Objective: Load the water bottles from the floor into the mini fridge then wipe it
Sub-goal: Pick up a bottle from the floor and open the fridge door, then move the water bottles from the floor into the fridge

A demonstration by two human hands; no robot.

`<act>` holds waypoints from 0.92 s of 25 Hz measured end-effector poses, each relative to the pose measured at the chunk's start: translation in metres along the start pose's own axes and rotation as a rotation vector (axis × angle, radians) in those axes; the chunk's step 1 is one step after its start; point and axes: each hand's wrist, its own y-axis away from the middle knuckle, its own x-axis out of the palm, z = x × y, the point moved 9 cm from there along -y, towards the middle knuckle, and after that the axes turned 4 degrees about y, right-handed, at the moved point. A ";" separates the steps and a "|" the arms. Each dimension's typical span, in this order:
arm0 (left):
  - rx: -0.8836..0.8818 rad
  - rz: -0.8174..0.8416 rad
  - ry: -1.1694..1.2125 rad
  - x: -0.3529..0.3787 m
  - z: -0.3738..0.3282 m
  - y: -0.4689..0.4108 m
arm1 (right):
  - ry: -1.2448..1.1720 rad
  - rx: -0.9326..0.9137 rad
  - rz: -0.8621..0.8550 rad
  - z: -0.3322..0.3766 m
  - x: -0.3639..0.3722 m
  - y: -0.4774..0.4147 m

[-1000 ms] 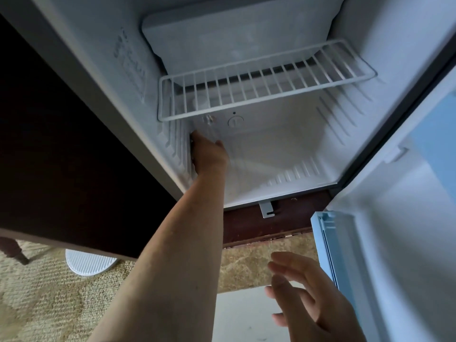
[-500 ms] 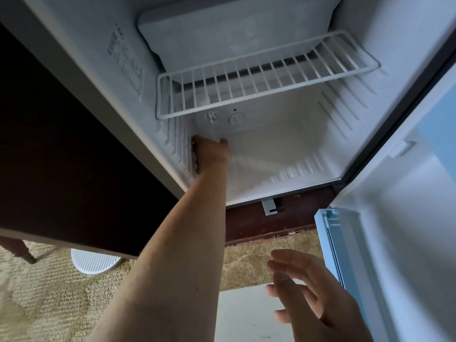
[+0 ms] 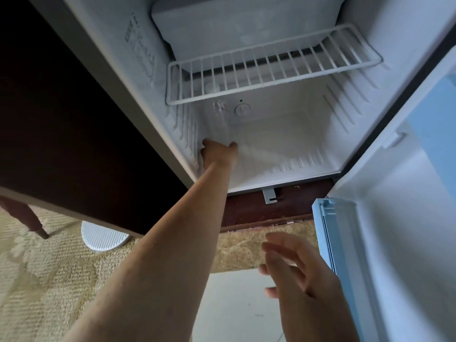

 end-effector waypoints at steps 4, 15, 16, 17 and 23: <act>-0.077 0.099 0.137 -0.009 0.028 0.066 | -0.014 -0.030 -0.030 0.019 -0.002 0.014; 0.422 0.453 0.263 -0.138 -0.126 0.318 | 0.014 -0.015 0.056 0.074 -0.016 0.109; 0.464 0.483 0.272 -0.143 -0.139 0.341 | 0.017 -0.035 0.069 0.083 -0.017 0.115; 0.500 0.513 0.278 -0.147 -0.152 0.363 | 0.015 -0.060 0.082 0.094 -0.017 0.122; 0.705 0.531 0.249 -0.169 -0.220 0.449 | -0.091 -0.208 0.138 0.190 -0.040 0.165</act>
